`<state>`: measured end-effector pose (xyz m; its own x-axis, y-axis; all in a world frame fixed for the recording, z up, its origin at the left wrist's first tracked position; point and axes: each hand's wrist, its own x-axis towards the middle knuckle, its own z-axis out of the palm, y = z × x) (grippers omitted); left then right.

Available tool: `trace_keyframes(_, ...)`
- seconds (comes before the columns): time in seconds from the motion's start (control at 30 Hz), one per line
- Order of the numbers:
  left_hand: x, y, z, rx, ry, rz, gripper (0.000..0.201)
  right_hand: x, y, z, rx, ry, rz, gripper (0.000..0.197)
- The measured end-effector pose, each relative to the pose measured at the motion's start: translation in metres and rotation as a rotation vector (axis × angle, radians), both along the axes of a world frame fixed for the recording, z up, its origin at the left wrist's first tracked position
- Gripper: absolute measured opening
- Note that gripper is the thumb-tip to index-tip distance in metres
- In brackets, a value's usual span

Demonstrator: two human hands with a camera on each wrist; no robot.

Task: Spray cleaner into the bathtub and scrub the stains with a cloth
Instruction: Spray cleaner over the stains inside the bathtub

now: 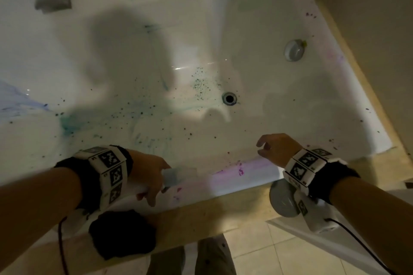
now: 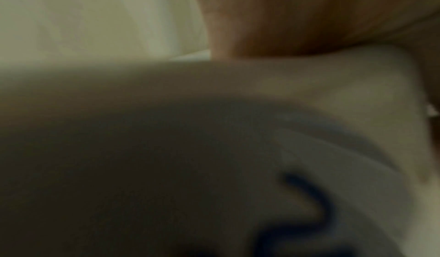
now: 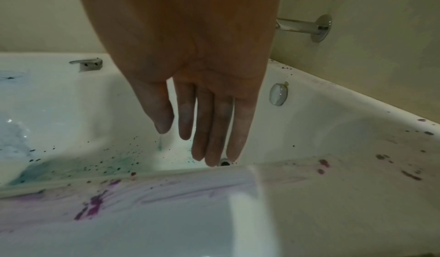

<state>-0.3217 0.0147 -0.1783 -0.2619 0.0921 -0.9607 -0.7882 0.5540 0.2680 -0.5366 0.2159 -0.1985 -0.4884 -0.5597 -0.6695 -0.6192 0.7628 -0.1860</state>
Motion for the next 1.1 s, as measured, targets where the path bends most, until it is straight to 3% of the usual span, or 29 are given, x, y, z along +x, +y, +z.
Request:
trace_keyframes(0.1, 0.012, -0.004, 0.003, 0.018, -0.014, -0.009, 0.034, 0.005, -0.008, -0.001, -0.014, -0.002, 0.028, 0.027)
trace_keyframes(0.3, 0.042, -0.016, 0.004, -0.070, 0.047, 0.127, 0.030, 0.014, -0.019, 0.002, -0.015, -0.008, 0.082, 0.027)
trace_keyframes(0.4, 0.048, -0.025, 0.010, -0.117, 0.152, 0.380, 0.031, 0.024, -0.028, 0.001, -0.057, -0.059, 0.054, 0.027)
trace_keyframes(0.47, 0.046, -0.039, 0.016, -0.185, 0.312, 0.612, 0.028, 0.040, -0.037, 0.004, -0.148, -0.195, -0.012, 0.031)
trace_keyframes(0.6, 0.037, -0.069, 0.034, -0.230, 0.619, 1.088, 0.037, 0.084, -0.063, 0.023, -0.230, -0.461, 0.036, 0.068)
trace_keyframes(0.67, 0.031, -0.077, 0.044, -0.155, 0.731, 1.214, 0.044, 0.103, -0.081, 0.033, -0.275, -0.558, 0.033, 0.082)
trace_keyframes(0.77, 0.022, -0.080, 0.057, -0.050, 0.863, 1.261, 0.028, 0.123, -0.112, 0.046, -0.378, -0.666, -0.034, 0.094)
trace_keyframes(0.9, 0.021, -0.089, 0.056, -0.029, 0.824, 1.430, 0.056, 0.129, -0.150, 0.055, -0.447, -0.734, -0.146, 0.088)
trace_keyframes(1.1, 0.028, -0.092, 0.042, -0.031, 0.818, 1.539, 0.058, 0.153, -0.186, 0.043, -0.368, -0.687, -0.044, 0.098)
